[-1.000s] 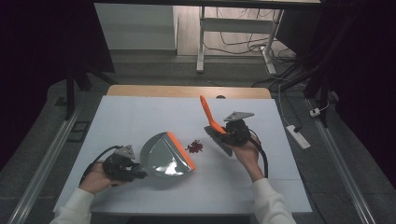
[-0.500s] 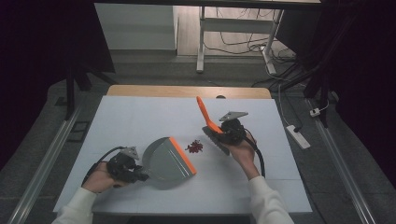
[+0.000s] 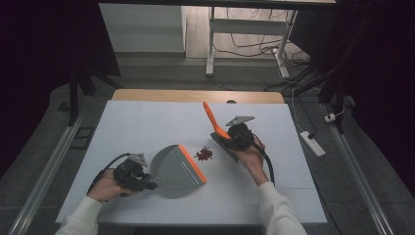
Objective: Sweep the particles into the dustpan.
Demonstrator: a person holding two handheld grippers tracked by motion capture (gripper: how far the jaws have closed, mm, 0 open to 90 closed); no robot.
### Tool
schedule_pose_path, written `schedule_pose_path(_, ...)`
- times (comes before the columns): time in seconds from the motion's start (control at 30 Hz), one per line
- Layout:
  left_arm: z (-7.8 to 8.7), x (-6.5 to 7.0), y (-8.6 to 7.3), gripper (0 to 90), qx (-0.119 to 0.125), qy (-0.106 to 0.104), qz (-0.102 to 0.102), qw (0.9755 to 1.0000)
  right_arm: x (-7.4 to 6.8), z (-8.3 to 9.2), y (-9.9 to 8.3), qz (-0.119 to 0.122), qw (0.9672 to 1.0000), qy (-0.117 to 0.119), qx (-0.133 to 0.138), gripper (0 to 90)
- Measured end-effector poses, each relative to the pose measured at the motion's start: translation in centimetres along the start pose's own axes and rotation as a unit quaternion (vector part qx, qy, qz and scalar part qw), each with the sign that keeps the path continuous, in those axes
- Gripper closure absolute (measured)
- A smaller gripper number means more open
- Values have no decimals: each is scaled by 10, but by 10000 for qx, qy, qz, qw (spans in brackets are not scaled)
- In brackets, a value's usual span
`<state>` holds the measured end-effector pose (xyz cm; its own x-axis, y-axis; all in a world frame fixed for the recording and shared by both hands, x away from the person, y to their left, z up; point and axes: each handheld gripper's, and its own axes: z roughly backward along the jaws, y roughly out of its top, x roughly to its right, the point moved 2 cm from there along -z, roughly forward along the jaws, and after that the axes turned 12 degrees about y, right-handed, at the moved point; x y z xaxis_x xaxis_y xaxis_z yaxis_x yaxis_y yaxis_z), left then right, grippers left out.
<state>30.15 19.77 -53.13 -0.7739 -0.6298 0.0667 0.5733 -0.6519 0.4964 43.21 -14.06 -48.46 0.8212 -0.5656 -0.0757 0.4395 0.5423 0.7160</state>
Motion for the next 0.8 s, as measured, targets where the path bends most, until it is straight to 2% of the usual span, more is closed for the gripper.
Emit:
schedule_pose_path(0.2,-1,-1,0,616,-16,-41,-10,10000,2,-2,3,-22,10000,-50,14,700)
schedule_pose_path(0.33,-1,-2,0,616,-15,-32,-27,10000,2,-7,4,95,9999,-97,-92,700)
schedule_pose_path(0.43,-1,-1,0,617,-38,-15,-24,10000,0,-13,4,61,9999,-61,-119,700)
schedule_pose_path(0.8,-1,0,0,617,-34,-12,-23,10000,-11,-30,11,235,9994,4,-241,700)
